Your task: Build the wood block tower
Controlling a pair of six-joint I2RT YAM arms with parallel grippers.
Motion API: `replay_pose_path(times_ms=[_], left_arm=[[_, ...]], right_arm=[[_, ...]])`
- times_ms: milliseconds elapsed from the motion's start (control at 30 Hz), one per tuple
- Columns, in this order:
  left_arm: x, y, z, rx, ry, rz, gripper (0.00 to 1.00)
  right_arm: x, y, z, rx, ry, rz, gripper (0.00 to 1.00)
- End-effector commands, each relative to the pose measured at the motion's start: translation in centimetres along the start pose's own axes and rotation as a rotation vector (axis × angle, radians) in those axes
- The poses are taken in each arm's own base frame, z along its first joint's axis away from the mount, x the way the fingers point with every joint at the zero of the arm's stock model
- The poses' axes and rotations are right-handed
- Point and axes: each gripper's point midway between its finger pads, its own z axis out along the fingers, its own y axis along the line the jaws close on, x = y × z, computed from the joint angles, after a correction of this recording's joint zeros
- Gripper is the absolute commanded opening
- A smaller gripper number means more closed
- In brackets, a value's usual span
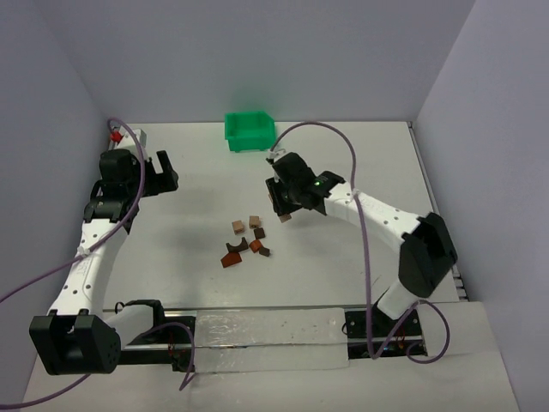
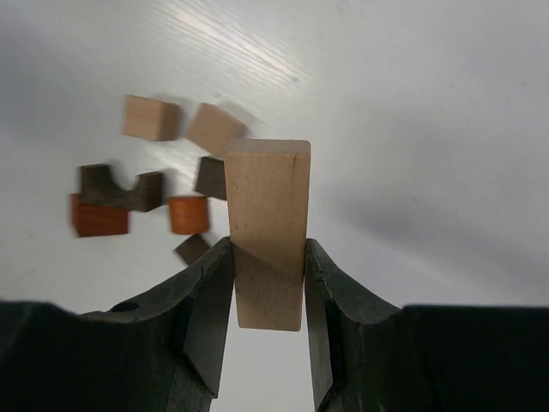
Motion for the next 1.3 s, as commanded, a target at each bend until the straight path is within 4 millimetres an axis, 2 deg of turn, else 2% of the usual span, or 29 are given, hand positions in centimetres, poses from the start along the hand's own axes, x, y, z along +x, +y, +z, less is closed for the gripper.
replay_pose_path(times_ms=[0, 133, 233, 367, 533, 733, 833, 1000, 1133, 1233, 1267], left_arm=[[-4.9, -1.6, -0.9, 0.068, -0.112, 0.032, 0.99], [-6.0, -2.0, -1.1, 0.076, -0.124, 0.011, 0.99], [-6.4, -2.5, -1.1, 0.094, -0.129, -0.011, 0.99], [-6.6, -2.6, -0.9, 0.099, -0.130, -0.015, 0.99], [-6.8, -2.4, -0.7, 0.087, -0.135, -0.014, 0.99], [-6.9, -2.4, -0.5, 0.088, -0.133, -0.019, 0.99], [-6.9, -2.4, -0.5, 0.084, -0.135, -0.016, 0.99], [-6.7, -2.3, -0.4, 0.084, -0.129, -0.022, 0.99], [-6.6, -2.1, -0.2, 0.070, -0.131, -0.030, 0.99], [-6.6, -2.0, -0.2, 0.061, -0.131, -0.035, 0.99], [-6.7, -1.9, -0.2, 0.060, -0.132, -0.034, 0.99]], right_arm=[[1.1, -0.9, 4.4, 0.028, 0.094, -0.017, 0.00], [1.0, -0.7, 6.9, 0.014, 0.104, -0.034, 0.00], [2.0, -0.3, 9.2, -0.010, 0.131, -0.053, 0.00], [3.6, 0.2, 10.8, -0.035, 0.179, -0.041, 0.00], [5.6, 2.2, 10.9, -0.076, 0.193, -0.050, 0.00], [8.1, 6.1, 11.4, -0.131, 0.220, -0.106, 0.00], [9.0, 7.8, 11.3, -0.161, 0.222, -0.128, 0.00], [9.8, 9.5, 10.7, -0.182, 0.233, -0.074, 0.00], [9.2, 8.8, 10.4, -0.114, 0.221, 0.005, 0.00], [7.5, 7.6, 9.4, -0.063, 0.180, 0.080, 0.00], [6.7, 6.6, 9.2, -0.030, 0.160, 0.128, 0.00]])
